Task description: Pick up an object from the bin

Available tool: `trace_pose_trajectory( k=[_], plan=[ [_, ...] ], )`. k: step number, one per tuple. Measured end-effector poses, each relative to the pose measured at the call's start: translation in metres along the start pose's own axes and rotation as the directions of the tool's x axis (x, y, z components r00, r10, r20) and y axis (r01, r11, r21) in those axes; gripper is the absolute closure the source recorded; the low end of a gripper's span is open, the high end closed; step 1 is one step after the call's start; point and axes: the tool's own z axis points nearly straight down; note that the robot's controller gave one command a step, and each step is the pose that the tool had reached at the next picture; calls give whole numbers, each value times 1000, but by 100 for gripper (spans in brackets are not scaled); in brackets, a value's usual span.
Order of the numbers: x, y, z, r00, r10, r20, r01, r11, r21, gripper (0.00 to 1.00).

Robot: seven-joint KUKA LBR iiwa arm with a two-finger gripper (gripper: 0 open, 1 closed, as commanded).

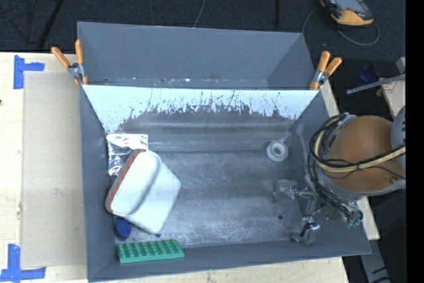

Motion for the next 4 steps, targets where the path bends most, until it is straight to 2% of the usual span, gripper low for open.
trace_pose_trajectory(
  k=[1,2,3,4],
  plan=[
    [-85,-38,-31,999,43,3,-43,999,3,0],
    [-137,-39,-29,958,287,-2,-287,958,0,0],
    [-131,-58,1,946,323,-1,-323,946,0,0],
    [-132,-58,1,946,324,1,-324,946,-1,0]
  ],
)
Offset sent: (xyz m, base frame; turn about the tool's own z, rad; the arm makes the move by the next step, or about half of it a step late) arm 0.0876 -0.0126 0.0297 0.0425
